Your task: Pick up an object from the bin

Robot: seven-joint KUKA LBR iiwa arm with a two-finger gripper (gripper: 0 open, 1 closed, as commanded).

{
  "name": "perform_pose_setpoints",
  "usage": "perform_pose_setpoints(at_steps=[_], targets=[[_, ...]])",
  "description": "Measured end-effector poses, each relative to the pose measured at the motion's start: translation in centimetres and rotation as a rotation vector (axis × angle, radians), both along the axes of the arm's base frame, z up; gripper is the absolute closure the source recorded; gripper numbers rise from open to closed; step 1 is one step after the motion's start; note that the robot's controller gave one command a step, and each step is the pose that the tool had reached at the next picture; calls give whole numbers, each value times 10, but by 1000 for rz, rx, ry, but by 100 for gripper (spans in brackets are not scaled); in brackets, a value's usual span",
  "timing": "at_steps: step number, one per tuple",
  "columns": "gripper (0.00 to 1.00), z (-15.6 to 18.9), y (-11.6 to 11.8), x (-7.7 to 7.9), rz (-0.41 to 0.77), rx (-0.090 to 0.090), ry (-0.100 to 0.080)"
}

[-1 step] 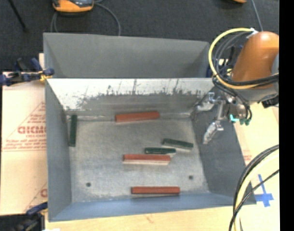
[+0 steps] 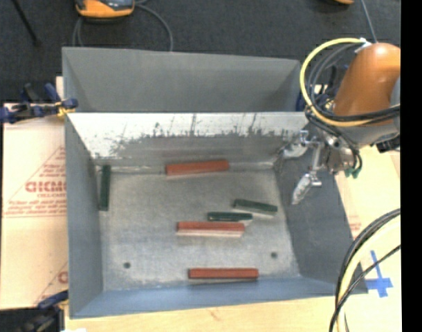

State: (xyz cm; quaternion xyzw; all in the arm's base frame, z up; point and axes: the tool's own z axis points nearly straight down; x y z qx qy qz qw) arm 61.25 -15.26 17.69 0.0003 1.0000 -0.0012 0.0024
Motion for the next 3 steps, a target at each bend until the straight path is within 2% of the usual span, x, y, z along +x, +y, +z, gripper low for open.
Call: perform_pose_setpoints(at_steps=[1,2,3], targets=[[100,-96,28,-21,171,-3,-4],[100,-96,28,-21,171,-3,-4],[100,69,27,-15,221,-2,-6]])
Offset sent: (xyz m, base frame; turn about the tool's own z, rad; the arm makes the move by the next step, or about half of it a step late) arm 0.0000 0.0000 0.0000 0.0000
